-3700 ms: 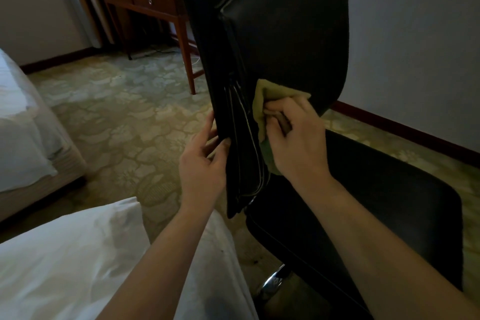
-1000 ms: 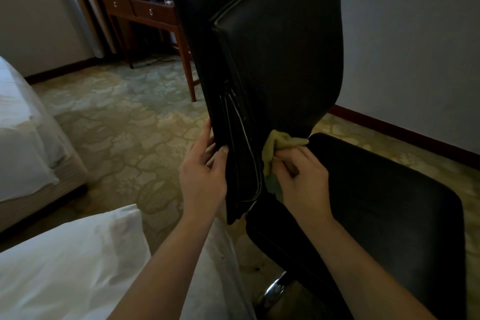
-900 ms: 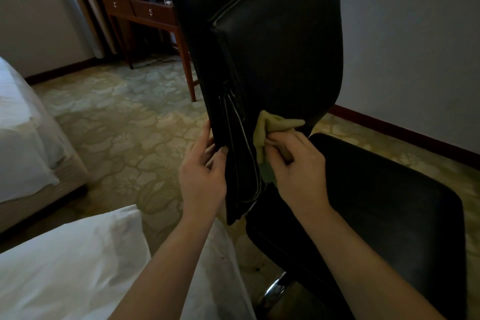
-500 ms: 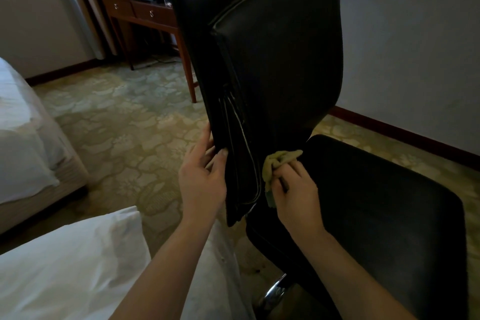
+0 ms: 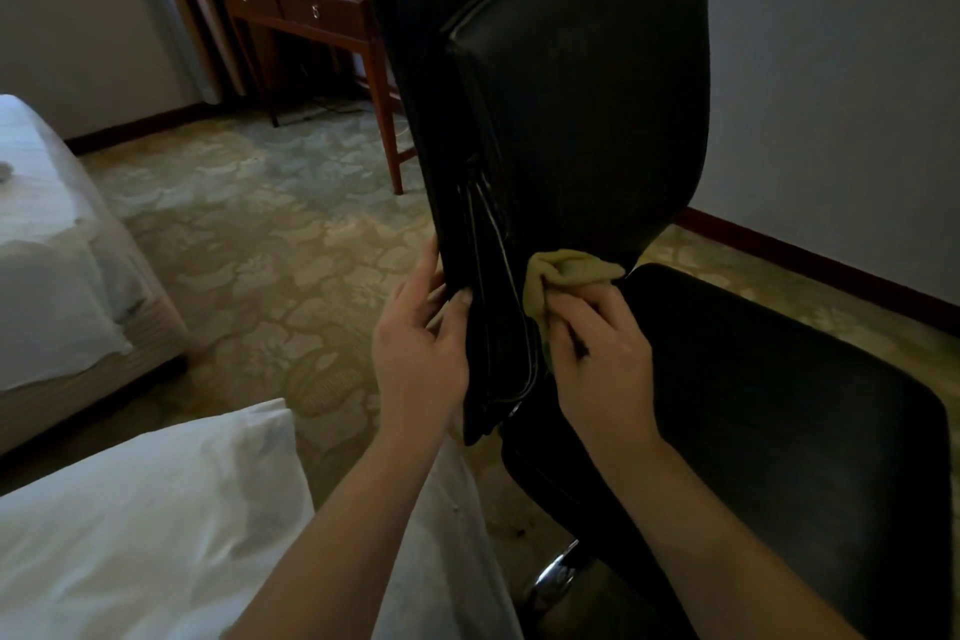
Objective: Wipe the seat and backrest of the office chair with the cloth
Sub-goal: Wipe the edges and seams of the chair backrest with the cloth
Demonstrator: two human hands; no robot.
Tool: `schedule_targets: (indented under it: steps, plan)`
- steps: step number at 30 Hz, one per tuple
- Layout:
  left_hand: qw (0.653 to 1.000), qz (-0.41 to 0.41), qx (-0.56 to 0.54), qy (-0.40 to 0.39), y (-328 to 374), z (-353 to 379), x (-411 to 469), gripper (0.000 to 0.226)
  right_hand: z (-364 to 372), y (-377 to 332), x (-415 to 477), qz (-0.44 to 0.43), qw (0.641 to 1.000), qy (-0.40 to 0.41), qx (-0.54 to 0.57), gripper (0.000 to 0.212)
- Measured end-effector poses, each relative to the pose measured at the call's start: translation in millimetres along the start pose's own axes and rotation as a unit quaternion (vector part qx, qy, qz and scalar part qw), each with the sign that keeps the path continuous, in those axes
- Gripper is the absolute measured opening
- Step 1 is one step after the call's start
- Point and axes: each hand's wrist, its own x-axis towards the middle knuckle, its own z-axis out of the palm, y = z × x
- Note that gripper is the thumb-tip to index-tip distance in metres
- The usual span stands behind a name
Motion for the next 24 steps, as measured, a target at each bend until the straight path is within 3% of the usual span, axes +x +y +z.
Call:
schedule_targets:
  steps: [7, 10, 13, 19, 24]
  plan:
    - [1.000, 0.003, -0.010, -0.002, 3, 0, -2, 0.058, -6, 22, -30, 0.060, 0.995, -0.060, 0.057, 0.024]
    - [1.000, 0.005, -0.010, -0.008, 3, -1, -2, 0.057, -13, 16, -13, 0.089, 0.991, -0.039, 0.091, 0.032]
    - [1.000, 0.008, -0.001, -0.008, 3, -1, -2, 0.057, -13, 5, 11, 0.070, 0.993, -0.009, 0.090, 0.028]
    - [1.000, 0.004, -0.011, -0.011, 1, -1, -1, 0.058, -6, 9, -2, 0.014, 0.999, -0.029, 0.026, 0.019]
    - [1.000, 0.009, 0.001, -0.010, -2, -2, 0, 0.058, -6, 25, -29, 0.066, 0.995, -0.069, 0.035, 0.021]
